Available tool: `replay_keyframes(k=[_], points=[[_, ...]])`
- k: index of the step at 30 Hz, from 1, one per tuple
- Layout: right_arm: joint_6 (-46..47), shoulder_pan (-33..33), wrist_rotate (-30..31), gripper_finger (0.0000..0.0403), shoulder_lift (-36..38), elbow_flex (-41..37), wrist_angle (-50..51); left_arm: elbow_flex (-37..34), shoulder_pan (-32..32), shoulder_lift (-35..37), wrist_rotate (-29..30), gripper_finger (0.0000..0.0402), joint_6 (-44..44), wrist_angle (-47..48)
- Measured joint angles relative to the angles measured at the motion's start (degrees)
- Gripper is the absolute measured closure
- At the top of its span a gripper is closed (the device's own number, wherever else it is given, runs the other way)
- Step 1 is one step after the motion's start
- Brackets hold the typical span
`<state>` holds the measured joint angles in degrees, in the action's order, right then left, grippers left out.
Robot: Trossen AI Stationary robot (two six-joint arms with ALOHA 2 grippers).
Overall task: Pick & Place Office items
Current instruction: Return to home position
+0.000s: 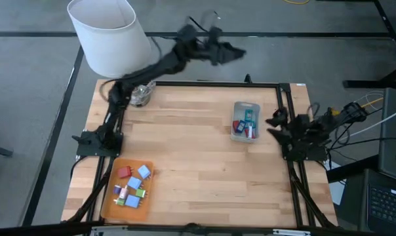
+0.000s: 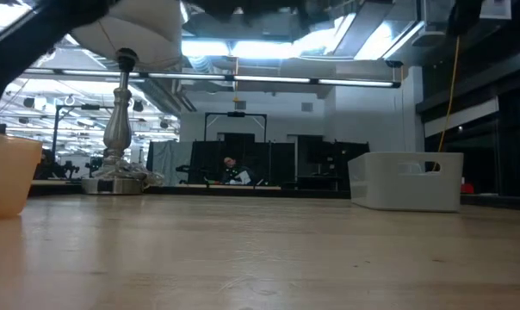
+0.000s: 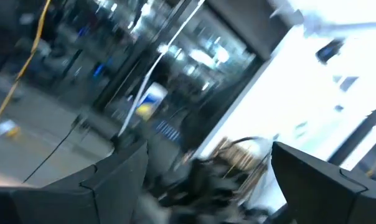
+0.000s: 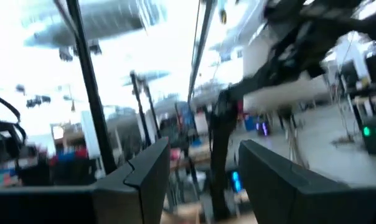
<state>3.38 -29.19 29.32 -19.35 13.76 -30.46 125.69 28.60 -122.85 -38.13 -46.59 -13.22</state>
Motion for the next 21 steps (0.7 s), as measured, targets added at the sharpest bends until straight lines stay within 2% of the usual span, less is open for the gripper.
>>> replay_keyframes(k=[2, 8, 10, 13, 14, 15, 17, 18, 19, 21], points=[[-1.53, 0.0, 0.05, 0.0213, 0.02, 3.29, 0.0, 0.04, 0.65, 3.63, -0.23, 0.007, -2.95, -0.08], [-5.73, -0.04, -1.68, 0.0213, 0.02, 12.08, 3.52, -0.13, 1.21, 12.24, -0.65, 0.007, -3.14, 0.81], [-5.57, -0.05, -1.68, 0.0213, 0.1, 14.59, 5.32, -0.09, 1.81, 15.85, -4.13, 0.007, -3.25, 1.63], [0.13, -0.13, -2.61, 0.0213, 0.52, 17.67, 7.31, -0.12, 3.25, 21.41, -14.31, 0.007, -3.6, 6.2], [1.77, -0.13, -5.3, 0.0213, 0.69, 18.54, 8.51, -0.55, 3.07, 23.44, -15.81, 0.007, -0.36, 8.55], [1.81, -0.13, -10.63, 0.0213, 1.0, 19.34, 10.69, -0.76, 2.46, 25.39, -15.91, 0.007, 4.91, 11.63], [0.3, -0.16, -24.72, 0.0213, 1.93, 20.67, 17.06, -0.85, 0.63, 29.62, -12.21, 0.007, 16.5, 21.45], [0.57, -0.2, -29.45, 0.0213, 2.82, 20.9, 19.66, -0.83, -0.29, 31.96, -8.45, 0.0069, 21.74, 27.56], [1.54, -0.2, -31.65, 0.0213, 4.2, 20.94, 21.9, -0.8, -1.33, 34.29, -4.14, 0.0068, 26.24, 34.46], [3.28, -0.15, -31.49, 0.0213, 7.98, 20.85, 26.28, -0.72, -3.85, 38.28, 6.77, 0.0069, 34.99, 47.85]])
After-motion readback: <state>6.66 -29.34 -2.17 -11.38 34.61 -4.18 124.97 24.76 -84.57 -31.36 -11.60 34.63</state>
